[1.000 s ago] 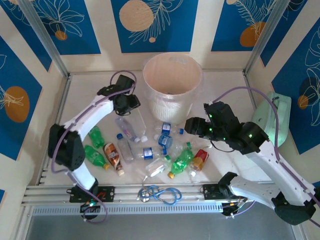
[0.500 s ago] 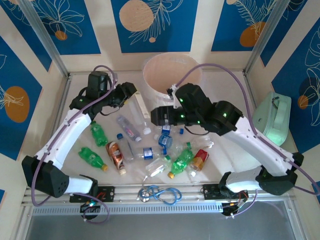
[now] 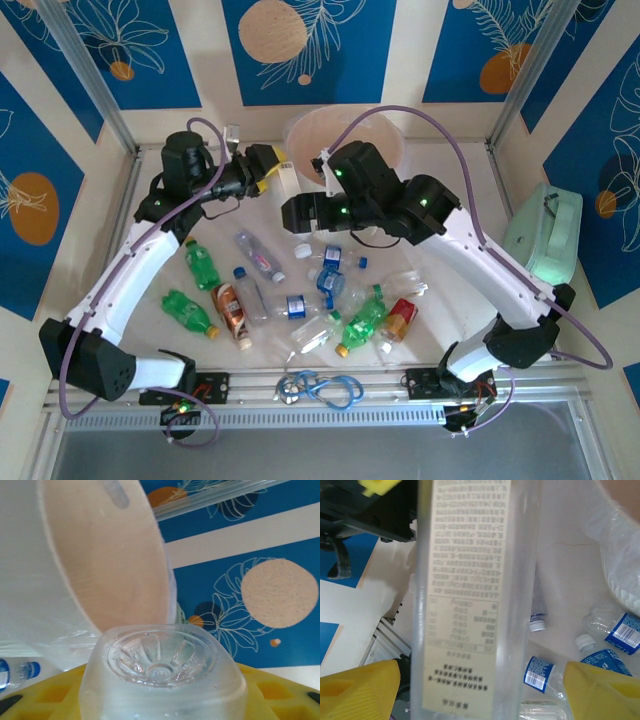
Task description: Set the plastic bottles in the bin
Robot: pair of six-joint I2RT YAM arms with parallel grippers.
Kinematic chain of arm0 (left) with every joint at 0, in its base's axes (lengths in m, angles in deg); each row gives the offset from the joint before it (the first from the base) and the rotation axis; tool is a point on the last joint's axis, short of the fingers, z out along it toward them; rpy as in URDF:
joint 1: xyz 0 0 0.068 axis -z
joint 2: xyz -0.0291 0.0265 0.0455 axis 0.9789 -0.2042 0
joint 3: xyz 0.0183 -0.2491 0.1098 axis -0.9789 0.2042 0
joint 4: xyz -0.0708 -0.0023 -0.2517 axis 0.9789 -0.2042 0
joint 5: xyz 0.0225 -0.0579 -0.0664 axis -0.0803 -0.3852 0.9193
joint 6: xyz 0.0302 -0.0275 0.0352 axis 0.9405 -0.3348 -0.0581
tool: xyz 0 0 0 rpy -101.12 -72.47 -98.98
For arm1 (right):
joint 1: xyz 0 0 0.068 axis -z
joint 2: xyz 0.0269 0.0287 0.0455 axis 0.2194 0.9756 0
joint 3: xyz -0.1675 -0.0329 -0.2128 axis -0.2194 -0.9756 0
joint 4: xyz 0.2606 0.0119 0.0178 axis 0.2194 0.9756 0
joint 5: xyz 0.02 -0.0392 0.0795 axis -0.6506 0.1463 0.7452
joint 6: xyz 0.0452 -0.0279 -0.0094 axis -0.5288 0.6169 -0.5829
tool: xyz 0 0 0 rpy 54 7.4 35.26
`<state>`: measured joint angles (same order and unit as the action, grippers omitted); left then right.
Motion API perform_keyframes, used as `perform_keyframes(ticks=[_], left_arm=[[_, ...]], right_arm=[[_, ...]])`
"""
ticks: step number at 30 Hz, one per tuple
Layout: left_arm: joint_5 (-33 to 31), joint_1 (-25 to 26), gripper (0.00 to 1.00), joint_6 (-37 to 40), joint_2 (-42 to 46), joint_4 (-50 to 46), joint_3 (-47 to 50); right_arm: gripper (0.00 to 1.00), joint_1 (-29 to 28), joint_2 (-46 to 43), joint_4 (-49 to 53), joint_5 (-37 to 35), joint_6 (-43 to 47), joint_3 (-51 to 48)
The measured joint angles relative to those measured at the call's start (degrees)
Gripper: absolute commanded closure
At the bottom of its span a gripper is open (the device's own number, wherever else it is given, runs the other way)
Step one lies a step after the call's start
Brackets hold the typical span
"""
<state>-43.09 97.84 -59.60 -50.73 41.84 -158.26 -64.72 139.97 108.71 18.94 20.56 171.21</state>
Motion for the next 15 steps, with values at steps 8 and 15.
perform_keyframes(ticks=[8, 15], left_arm=[[1.68, 0.0, 0.46, -1.55, 0.0, 3.67, 0.26], [2.08, 0.13, 0.46, -1.88, 0.0, 4.61, 1.11]], right_arm=[[0.26, -0.63, 4.7, 2.69, -0.57, 1.18, 5.49], [0.38, -1.84, 7.72, 5.11, -2.62, 2.01, 8.7]])
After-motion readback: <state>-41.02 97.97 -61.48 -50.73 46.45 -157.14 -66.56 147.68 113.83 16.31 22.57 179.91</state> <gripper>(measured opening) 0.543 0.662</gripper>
